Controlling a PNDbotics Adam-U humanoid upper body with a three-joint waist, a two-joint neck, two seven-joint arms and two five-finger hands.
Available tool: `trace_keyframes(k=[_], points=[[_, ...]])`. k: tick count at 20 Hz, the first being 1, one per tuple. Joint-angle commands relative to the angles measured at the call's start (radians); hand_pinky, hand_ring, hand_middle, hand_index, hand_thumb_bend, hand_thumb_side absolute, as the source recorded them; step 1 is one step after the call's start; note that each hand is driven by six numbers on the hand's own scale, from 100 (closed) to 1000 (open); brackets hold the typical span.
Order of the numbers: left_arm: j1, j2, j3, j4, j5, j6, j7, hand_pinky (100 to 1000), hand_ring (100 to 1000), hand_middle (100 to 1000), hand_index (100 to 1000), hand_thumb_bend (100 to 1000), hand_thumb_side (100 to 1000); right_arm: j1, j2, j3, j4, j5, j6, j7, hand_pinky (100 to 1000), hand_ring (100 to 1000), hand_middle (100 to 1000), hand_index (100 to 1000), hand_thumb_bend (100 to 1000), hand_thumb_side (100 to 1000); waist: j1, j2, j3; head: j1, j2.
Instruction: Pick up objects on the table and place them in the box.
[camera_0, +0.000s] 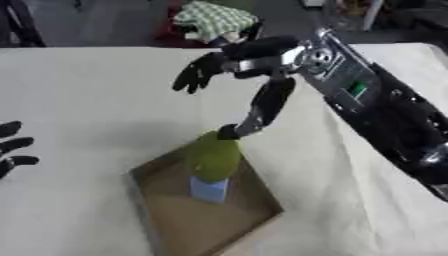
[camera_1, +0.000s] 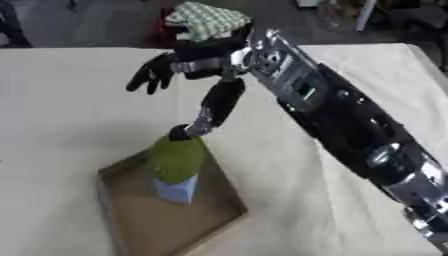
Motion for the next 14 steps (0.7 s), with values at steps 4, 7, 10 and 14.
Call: trace_keyframes(k=[4,7,10,14], points=[[-0.001,0.024,0.017,-0.014,-0.004,0.000,0.009,616,739,789,734,100,724,0.064,-0.121,-0.159,-0.057,-0.067,0.033,-0.171,769,811,863,963,288,438,0.002,-0.018,-0.019,0.030,-0.008],[0.000,0.025,0.021,-0.015,-0.004,-0.001,0.013,616,740,790,734,100,724,0.141,-0.156,-0.240,-0.079,-0.090,0.051,-0.301,749,793,841,963,269,433,0.007,-0.016,-0.034,0.051,-0.006],[0.002,0.027,0.027,-0.014,-0.004,-0.001,0.020,616,740,790,733,100,724,0.238,-0.177,-0.323,-0.098,-0.123,0.081,-0.432,720,770,802,954,270,430,0.012,-0.013,-0.053,0.067,-0.004],[0.004,0.028,0.029,-0.014,-0.004,-0.002,0.023,616,739,791,733,100,725,0.353,-0.169,-0.402,-0.116,-0.181,0.111,-0.559,697,751,778,939,277,426,0.016,-0.012,-0.074,0.082,-0.001]])
